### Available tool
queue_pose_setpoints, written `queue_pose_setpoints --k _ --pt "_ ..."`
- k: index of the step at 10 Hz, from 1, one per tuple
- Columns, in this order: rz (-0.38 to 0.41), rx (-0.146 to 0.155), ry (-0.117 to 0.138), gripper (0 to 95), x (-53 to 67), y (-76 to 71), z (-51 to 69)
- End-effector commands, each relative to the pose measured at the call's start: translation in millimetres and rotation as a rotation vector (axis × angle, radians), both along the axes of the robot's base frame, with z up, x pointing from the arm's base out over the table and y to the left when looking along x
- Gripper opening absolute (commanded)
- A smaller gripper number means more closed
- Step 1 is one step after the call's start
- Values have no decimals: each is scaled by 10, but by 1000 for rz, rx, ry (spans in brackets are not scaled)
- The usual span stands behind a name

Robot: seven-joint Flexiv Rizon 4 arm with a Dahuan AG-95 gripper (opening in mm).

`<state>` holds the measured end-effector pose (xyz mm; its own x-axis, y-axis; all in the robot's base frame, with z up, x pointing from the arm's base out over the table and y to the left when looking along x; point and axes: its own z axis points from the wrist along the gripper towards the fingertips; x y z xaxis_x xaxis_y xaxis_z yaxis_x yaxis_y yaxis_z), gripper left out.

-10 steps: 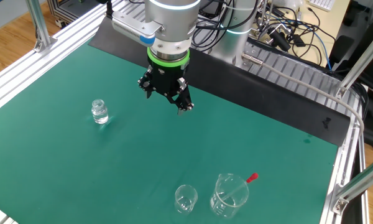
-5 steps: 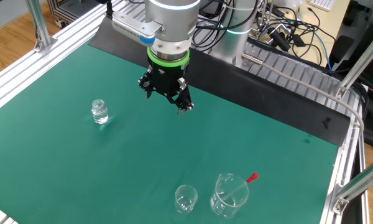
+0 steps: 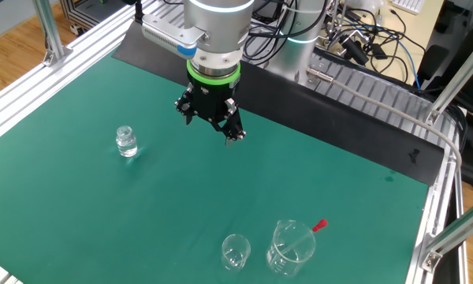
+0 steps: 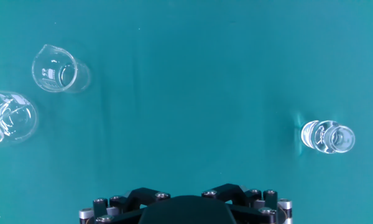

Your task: Transfer liquid using a dropper

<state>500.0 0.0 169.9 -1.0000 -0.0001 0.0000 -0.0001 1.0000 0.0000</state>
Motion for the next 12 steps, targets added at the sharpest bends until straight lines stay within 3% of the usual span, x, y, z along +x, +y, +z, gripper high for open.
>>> queue_pose_setpoints --k 1,5,7,12 --pt "-167 10 -65 0 -3 1 -1" --pt "-174 10 -68 0 -128 33 -54" --pt "-178 12 -69 0 -118 53 -76" --pt "-217 14 -68 0 -155 314 -74"
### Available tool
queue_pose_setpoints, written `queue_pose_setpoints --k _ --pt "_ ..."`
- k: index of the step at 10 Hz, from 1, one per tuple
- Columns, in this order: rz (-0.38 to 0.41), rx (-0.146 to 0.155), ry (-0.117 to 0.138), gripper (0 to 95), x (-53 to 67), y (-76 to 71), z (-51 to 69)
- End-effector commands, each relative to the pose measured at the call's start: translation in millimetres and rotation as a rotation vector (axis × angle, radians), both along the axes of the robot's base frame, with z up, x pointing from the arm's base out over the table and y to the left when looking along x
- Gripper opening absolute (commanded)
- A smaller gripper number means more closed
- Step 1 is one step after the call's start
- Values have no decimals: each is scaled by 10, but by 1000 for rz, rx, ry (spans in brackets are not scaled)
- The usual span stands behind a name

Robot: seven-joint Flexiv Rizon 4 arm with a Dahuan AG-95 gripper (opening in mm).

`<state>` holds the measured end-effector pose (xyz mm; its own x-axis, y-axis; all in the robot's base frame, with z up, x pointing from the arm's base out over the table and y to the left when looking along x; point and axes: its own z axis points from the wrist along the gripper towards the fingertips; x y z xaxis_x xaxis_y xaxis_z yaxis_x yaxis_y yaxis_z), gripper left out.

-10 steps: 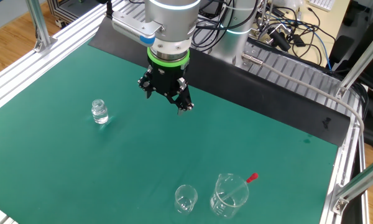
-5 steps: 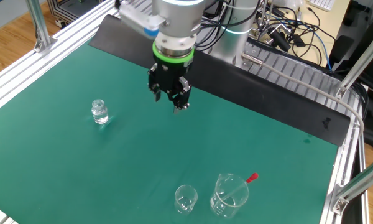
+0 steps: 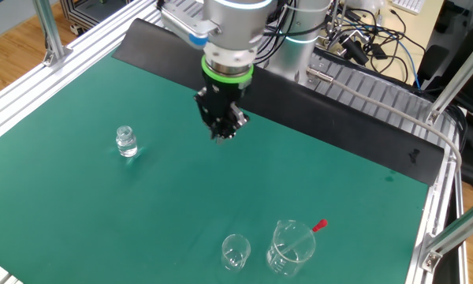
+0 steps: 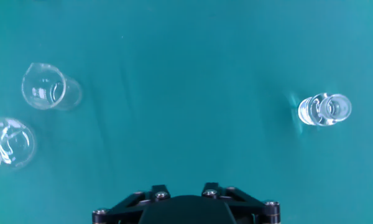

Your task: Transfer liquid using a dropper

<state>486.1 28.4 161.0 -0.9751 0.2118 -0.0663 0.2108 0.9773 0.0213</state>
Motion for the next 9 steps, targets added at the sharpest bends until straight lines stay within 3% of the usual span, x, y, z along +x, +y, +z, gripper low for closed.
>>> queue_pose_setpoints --k 1,5,6,9 --pt "-15 1 1 0 -46 133 44" --pt "-33 3 6 0 -142 398 125" --pt "-44 7 6 0 -203 521 142" --pt "-41 16 12 0 -331 696 217"
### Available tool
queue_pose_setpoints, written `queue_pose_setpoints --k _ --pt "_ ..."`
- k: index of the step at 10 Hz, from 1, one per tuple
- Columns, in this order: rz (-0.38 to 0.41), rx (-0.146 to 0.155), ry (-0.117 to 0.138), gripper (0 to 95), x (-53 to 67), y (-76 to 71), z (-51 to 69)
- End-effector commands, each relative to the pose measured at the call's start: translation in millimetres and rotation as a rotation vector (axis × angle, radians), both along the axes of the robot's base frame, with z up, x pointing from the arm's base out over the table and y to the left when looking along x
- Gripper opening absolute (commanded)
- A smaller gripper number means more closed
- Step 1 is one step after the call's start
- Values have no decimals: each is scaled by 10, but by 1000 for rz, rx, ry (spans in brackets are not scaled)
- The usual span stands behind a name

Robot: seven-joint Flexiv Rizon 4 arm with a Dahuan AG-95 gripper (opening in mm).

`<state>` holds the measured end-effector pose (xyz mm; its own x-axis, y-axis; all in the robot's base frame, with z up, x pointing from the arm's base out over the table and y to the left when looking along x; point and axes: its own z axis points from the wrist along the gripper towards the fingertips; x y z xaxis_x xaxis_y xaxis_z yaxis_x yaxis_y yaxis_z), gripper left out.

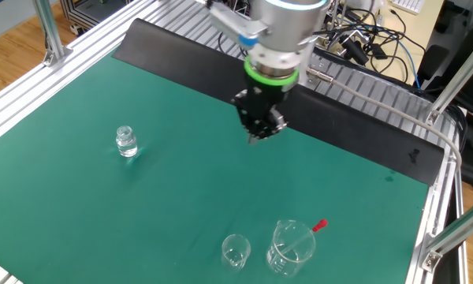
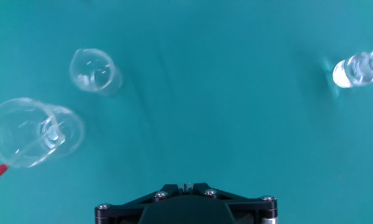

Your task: Transfer liquid using a dropper

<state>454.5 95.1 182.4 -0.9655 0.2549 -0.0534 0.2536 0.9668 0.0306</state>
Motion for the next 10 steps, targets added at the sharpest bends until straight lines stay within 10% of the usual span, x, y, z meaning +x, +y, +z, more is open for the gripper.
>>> queue_pose_setpoints --k 1,10 --pt "4 5 3 0 -5 46 -28" --pt "40 -8 46 0 89 -4 -45"
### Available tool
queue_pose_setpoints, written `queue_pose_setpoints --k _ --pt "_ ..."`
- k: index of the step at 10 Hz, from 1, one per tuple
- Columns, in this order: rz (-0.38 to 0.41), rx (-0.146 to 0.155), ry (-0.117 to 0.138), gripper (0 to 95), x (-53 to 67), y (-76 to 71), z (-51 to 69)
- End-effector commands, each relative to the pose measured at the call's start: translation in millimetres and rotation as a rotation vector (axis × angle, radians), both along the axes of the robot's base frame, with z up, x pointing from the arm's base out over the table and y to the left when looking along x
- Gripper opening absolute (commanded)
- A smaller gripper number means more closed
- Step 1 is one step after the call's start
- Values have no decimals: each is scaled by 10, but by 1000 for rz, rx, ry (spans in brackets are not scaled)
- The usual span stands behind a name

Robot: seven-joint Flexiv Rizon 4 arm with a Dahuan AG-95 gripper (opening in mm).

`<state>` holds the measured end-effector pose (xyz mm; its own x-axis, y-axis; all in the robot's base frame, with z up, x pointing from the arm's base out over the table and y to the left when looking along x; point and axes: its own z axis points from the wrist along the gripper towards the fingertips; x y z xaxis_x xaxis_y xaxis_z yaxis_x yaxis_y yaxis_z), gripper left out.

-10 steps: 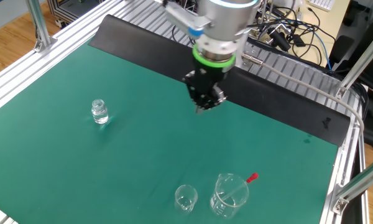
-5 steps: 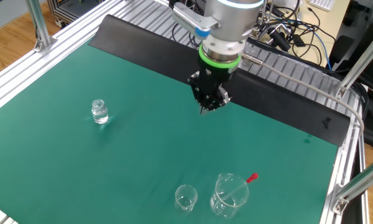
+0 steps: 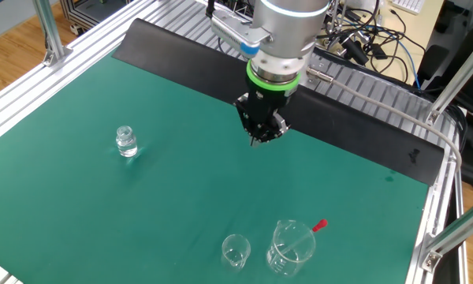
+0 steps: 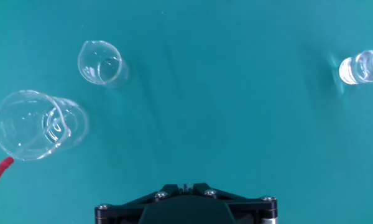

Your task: Transfer liquid using a dropper

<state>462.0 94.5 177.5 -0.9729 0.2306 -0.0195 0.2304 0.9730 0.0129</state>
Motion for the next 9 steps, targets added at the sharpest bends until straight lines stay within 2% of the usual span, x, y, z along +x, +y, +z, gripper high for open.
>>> queue_pose_setpoints --k 1,2,4,5,9 --pt "41 -3 16 0 15 2 3" --pt "55 -4 19 0 15 2 3" --pt "146 -7 19 0 15 2 3" --pt "198 2 23 0 15 2 3" --pt "274 25 20 0 15 2 3"
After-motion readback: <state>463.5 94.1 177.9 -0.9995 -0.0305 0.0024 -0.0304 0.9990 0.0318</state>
